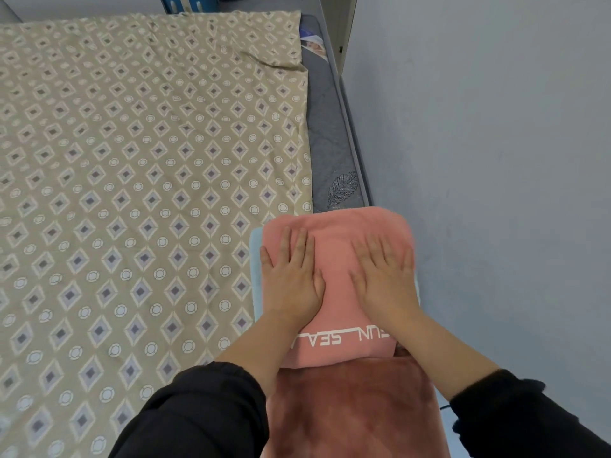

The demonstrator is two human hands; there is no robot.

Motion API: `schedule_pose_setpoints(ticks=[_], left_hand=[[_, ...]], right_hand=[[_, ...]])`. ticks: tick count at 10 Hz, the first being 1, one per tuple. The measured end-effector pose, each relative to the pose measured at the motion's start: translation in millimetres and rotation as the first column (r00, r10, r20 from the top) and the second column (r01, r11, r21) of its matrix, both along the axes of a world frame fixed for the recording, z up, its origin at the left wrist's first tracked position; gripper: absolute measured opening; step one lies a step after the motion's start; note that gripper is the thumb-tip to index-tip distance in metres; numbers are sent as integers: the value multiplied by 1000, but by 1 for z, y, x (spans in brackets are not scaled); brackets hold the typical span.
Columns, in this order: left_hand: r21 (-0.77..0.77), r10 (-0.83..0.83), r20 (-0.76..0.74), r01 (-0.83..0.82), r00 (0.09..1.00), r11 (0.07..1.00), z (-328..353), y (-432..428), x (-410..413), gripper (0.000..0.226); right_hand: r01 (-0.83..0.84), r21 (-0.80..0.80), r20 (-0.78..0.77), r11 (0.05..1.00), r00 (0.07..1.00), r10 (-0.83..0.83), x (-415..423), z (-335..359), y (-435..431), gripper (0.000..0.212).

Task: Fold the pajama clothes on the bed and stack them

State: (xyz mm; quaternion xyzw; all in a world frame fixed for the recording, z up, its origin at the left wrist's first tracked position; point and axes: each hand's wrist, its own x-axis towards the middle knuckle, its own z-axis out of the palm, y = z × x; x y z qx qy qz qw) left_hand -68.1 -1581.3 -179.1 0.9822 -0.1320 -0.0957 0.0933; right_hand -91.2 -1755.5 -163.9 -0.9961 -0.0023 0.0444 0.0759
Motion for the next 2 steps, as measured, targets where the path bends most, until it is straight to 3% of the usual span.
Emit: schedule_pose_setpoints(ticks=[1, 2], left_hand=[[-20, -83, 34, 84, 996, 996, 10, 0, -4, 63], [-140, -23, 89, 36, 996, 989, 18, 3, -24, 66]], right_hand=[[72, -3, -130, 997, 989, -72, -8, -16, -13, 56], [60, 26, -74, 998, 996, -58, -7, -16, -10, 56]])
